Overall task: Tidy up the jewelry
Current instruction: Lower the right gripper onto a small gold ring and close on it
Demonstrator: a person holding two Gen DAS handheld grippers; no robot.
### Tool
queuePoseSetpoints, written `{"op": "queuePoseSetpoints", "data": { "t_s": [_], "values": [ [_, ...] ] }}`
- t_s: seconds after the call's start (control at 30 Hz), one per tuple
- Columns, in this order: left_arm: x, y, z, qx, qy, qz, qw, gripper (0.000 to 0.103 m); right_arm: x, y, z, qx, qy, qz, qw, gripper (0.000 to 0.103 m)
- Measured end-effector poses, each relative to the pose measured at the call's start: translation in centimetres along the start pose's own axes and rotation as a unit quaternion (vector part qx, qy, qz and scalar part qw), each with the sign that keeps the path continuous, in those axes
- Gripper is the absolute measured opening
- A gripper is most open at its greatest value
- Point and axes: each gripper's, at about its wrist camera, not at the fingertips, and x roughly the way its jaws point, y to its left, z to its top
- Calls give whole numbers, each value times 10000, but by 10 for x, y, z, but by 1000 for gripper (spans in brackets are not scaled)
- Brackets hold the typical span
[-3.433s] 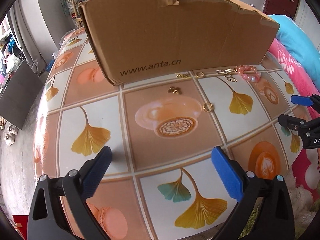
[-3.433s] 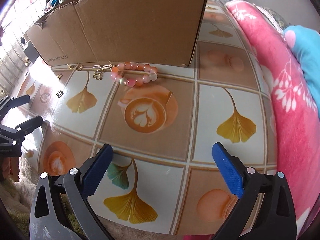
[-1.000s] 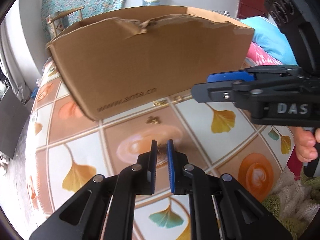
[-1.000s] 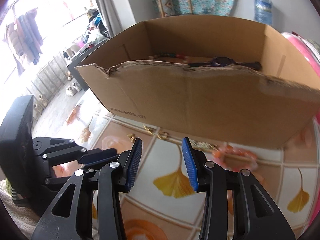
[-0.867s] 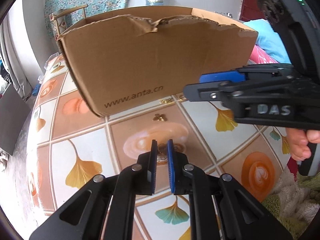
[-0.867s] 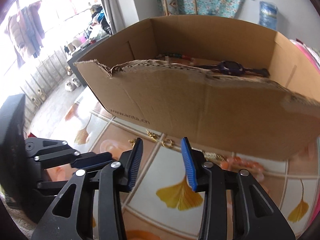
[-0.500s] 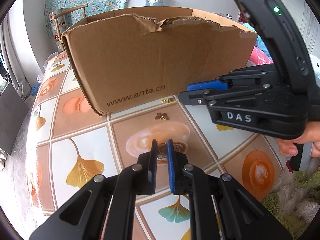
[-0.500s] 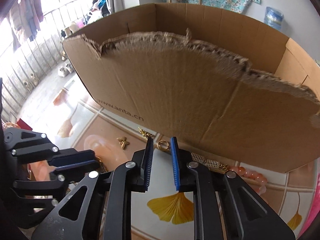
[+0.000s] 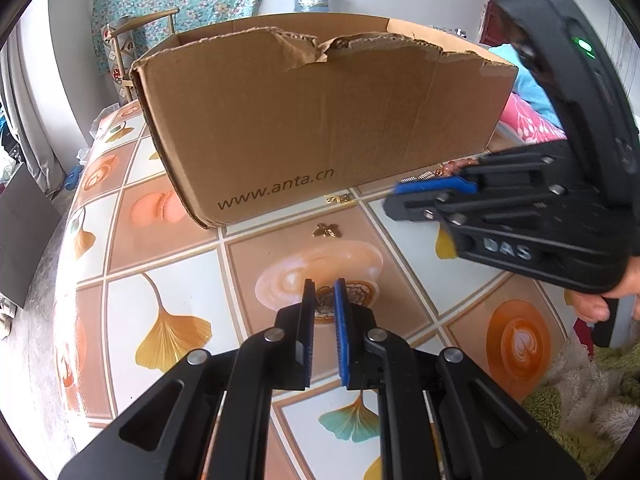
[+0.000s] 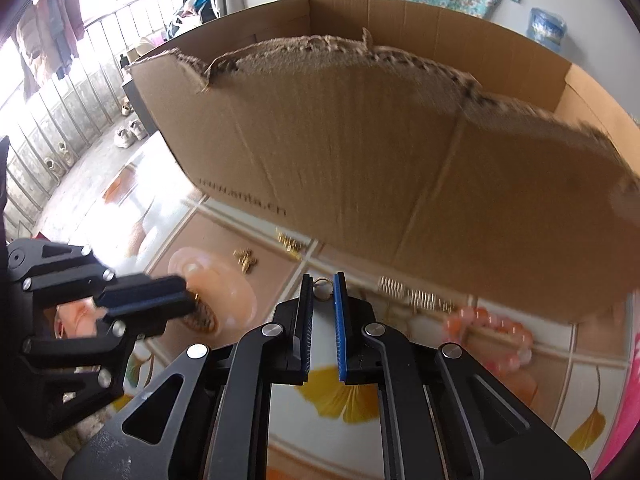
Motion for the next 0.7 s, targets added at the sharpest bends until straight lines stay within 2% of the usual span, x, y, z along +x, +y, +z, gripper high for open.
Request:
{"op": "queuePoseSetpoints", "data": {
  "t_s": [0.27, 0.7],
  "values": [
    [0, -1, 0, -1, 39, 36, 10000, 9, -18, -3, -28, 138, 84, 87, 9998, 9],
    [1, -4, 3, 4, 109, 112, 9999, 10, -13, -5, -22, -53, 57, 70, 9999, 19]
  ]
}}
